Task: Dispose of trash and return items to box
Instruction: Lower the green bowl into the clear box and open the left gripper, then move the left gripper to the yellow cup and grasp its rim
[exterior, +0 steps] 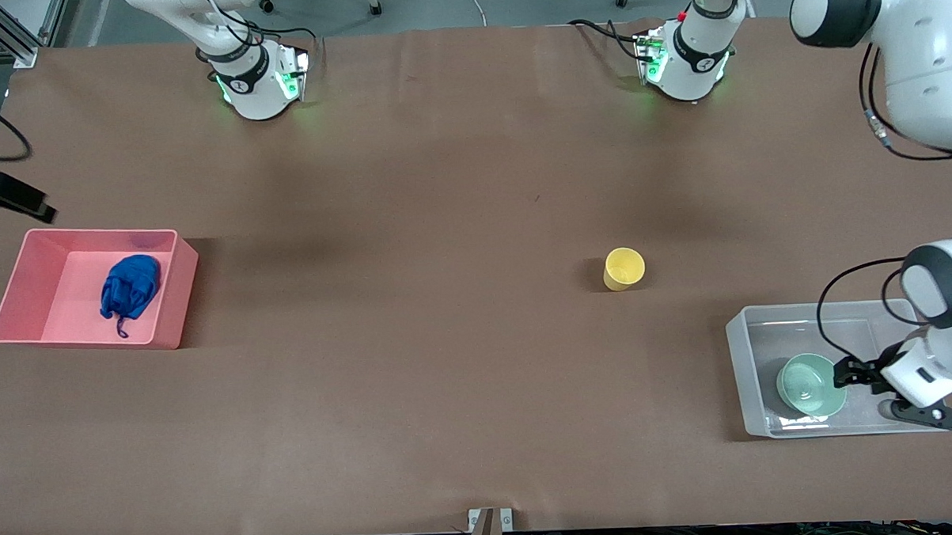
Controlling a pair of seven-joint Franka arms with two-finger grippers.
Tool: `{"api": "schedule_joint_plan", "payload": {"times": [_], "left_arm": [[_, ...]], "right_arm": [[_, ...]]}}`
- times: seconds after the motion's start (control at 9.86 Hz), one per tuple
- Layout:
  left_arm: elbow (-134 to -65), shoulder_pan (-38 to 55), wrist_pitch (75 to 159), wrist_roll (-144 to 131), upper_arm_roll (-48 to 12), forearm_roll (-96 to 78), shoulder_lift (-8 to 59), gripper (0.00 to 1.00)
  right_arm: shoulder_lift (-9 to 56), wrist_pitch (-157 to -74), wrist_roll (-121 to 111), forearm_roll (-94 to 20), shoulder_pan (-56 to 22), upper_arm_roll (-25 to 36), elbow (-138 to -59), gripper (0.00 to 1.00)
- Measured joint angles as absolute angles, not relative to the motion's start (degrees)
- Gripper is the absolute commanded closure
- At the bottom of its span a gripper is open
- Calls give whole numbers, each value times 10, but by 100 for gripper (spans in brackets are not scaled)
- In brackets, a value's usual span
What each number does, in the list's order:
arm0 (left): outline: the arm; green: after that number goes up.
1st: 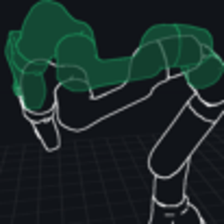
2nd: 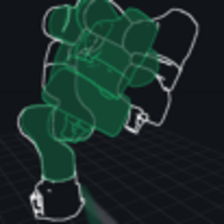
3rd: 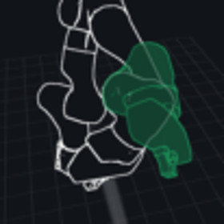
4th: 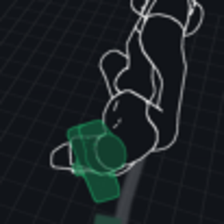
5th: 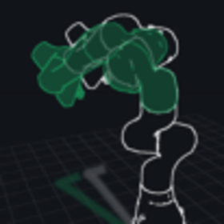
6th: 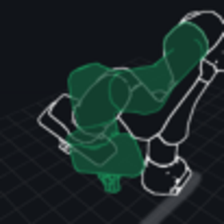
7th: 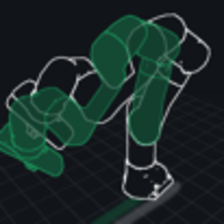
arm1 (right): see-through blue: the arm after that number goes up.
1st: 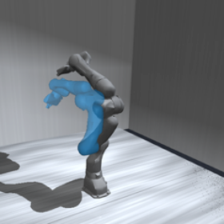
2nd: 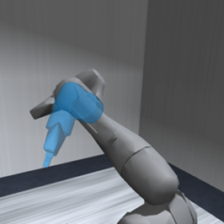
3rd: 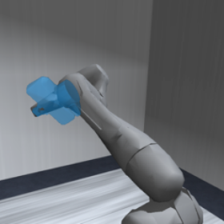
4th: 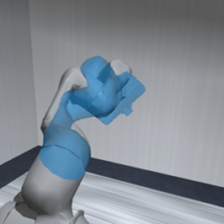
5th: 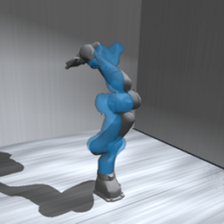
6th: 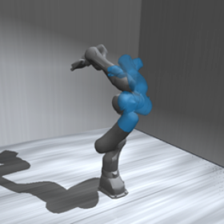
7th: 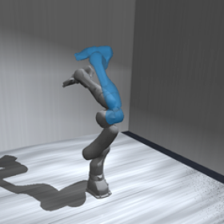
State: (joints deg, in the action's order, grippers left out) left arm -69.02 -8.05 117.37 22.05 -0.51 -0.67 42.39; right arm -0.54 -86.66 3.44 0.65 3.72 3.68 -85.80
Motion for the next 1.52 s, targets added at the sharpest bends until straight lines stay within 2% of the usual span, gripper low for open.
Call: {"api": "schedule_joint_plan", "payload": {"times": [0.2,0.3,0.51,0.71,0.91,1.22,1.32,1.52], "left_arm": [[-702,-48,1087,187,-6,-7,346,19],[-734,-27,1068,162,-6,-7,302,19],[-845,14,1063,109,-9,-7,206,19],[-954,30,1069,50,-42,-7,133,19],[-1065,31,1139,-4,-81,-7,87,19],[-1223,31,1327,-92,-136,-7,74,19],[-1265,32,1387,-107,-145,-7,80,20],[-1296,32,1449,-117,-158,-7,116,24]], "right_arm": [[-4,-833,32,6,40,27,-843,0],[-3,-822,32,6,36,26,-843,0],[-2,-811,32,6,34,26,-843,0],[-2,-810,31,6,33,26,-843,0],[-1,-807,29,6,33,25,-843,0],[-1,-807,4,6,34,28,-843,0],[-1,-807,2,6,34,28,-843,0],[-1,-807,0,6,34,28,-843,0]]}}
